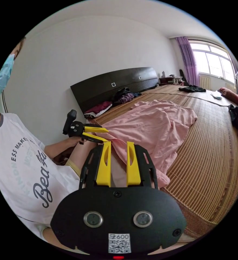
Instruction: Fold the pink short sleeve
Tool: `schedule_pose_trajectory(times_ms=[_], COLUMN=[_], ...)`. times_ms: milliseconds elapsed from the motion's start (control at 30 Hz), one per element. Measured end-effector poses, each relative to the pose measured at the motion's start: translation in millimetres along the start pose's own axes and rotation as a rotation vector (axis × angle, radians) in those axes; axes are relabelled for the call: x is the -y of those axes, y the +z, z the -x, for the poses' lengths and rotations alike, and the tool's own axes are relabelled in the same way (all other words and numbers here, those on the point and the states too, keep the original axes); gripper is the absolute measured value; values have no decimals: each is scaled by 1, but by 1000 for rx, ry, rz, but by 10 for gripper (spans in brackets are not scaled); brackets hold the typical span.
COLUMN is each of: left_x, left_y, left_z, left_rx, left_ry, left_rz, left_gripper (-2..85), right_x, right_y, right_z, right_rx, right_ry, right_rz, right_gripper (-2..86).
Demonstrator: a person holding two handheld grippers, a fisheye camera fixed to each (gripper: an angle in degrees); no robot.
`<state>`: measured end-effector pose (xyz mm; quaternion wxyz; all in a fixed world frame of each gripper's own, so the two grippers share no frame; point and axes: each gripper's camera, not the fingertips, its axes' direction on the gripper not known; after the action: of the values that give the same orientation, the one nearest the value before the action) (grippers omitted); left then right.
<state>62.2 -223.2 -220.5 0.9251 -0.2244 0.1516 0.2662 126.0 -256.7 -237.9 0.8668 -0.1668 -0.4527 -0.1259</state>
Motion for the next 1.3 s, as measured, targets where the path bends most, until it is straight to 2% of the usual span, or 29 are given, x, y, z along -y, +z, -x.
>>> schedule_pose_trajectory(times_ms=[100, 200, 267, 333, 433, 567, 700, 800, 967, 1133, 1167, 1300], left_x=[-7, -11, -12, -14, -18, -32, -62, -89, -131, -137, -137, -138], left_y=[6, -31, -59, -90, -112, -128, -150, -161, -160, -139, -137, -118], left_z=[-12, -15, -16, -21, -22, -13, 17, 53, 115, 136, 137, 148], left_rx=[28, 102, 140, 203, 240, 251, 276, 272, 219, 122, 124, 87], left_ry=[92, 55, 45, 76, 88, 71, -22, -157, -370, -301, -292, -213], left_rz=[5, -101, -183, -276, -316, -340, -412, -480, -533, -510, -503, -416], left_gripper=[62, 27, 22, 17, 14, 13, 11, 10, 9, 10, 10, 11], right_x=[7, 20, 35, 60, 95, 124, 128, 118, 90, 79, 80, 81], right_y=[12, 43, 67, 105, 157, 215, 253, 248, 203, 139, 134, 83], right_z=[5, 16, 26, 48, 79, 92, 69, 34, -33, -93, -97, -102], right_rx=[6, 17, -61, -116, -137, -250, -439, -576, -733, -449, -439, -492], right_ry=[0, -41, -42, -96, -198, -293, -291, -211, 7, 285, 299, 380], right_rz=[4, 51, 42, 17, 31, 117, 249, 301, 330, 141, 125, -132], right_gripper=[77, 79, 88, 139, 162, 151, 72, 41, 45, 8, 3, -7])
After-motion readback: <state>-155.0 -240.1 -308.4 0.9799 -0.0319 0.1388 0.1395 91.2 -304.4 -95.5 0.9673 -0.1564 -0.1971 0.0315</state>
